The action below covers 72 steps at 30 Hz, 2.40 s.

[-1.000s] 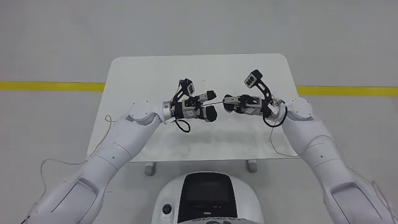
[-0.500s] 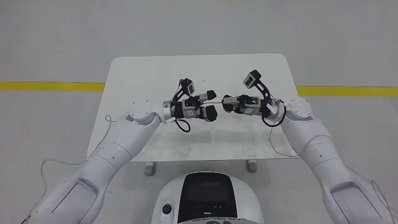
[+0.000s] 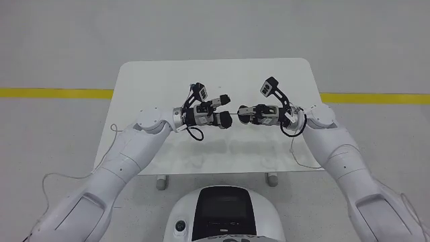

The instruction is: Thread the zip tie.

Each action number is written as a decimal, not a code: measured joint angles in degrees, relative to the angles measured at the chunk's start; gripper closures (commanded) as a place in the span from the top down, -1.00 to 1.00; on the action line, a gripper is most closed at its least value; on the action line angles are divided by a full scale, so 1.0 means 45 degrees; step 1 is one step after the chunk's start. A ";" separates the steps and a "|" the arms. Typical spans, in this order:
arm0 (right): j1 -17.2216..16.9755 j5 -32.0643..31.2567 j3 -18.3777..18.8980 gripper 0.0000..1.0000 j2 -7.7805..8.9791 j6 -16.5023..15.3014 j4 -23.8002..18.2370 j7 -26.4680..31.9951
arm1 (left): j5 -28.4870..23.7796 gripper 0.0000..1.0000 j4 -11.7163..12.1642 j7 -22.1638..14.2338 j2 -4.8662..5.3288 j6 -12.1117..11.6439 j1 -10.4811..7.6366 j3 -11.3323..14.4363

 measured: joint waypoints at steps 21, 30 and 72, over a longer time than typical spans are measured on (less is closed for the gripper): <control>0.0077 -0.0360 -0.0073 -1.00 -0.0021 0.0140 0.0111 -0.0246 | 0.0423 0.02 -0.0106 0.0140 0.0086 0.0056 0.0162 -0.0275; 0.0023 -0.0281 -0.0007 -1.00 -0.0031 0.0139 0.0211 -0.0492 | 0.0628 -0.20 -0.0166 0.0158 0.0083 0.0137 0.0165 -0.0245; -0.0006 -0.0672 0.0020 -1.00 -0.0048 0.0345 0.0321 -0.0860 | 0.1096 -0.66 -0.0064 0.0273 -0.0010 0.0292 0.0066 -0.0022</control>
